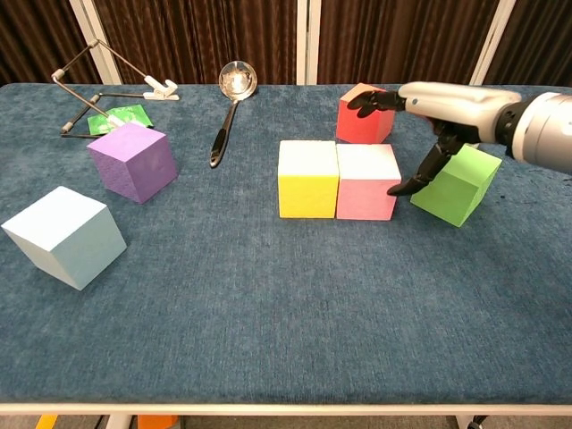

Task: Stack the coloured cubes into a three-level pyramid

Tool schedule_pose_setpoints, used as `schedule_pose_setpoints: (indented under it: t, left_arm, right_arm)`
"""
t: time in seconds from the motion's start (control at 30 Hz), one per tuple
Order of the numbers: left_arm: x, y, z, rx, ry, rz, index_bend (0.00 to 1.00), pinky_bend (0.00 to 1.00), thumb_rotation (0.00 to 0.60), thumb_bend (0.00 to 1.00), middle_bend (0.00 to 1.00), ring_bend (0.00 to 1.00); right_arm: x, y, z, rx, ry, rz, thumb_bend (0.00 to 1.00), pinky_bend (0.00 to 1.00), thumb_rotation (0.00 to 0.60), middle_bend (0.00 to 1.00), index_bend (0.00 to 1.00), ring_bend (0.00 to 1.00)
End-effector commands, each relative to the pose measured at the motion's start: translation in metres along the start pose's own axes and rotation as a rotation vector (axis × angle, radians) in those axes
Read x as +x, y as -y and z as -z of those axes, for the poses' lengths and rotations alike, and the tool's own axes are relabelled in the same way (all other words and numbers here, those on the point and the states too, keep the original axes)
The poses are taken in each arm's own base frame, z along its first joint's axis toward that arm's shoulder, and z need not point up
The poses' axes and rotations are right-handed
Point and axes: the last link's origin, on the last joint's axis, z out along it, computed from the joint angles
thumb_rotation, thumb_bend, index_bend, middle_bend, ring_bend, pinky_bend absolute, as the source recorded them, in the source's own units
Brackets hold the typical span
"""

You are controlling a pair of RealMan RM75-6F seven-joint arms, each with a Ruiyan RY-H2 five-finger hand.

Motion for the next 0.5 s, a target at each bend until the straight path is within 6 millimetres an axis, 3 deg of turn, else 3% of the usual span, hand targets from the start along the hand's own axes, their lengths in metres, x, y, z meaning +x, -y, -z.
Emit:
schedule_pose_setpoints:
  t: [0.03, 0.2, 0.5]
  left_arm:
    - [0.000, -0.001, 0.000, -0.003, -0.001, 0.001, 0.09, 0.06, 0.600, 0.10, 0.09, 0.00]
    - [0.000, -0.003, -0.001, -0.012, -0.005, 0.010, 0.09, 0.06, 0.600, 0.10, 0.09, 0.00]
    - [-0.004, -0.001, -0.001, -0.021, 0.011, 0.009, 0.09, 0.06, 0.600, 0.10, 0.09, 0.00]
  right_arm:
    - [0.011, -0.006, 0.011, -0.026, -0.028, 0.010, 0.06, 0.00, 0.600, 0.09, 0.00, 0.00]
    - [0.020, -0.022, 0.035, -0.150, -0.066, 0.020, 0.04, 0.00, 0.600, 0.13, 0.00, 0.00]
    - [0.005, -0.043, 0.052, -0.361, -0.048, -0.014, 0.01, 0.00, 0.600, 0.14, 0.00, 0.00]
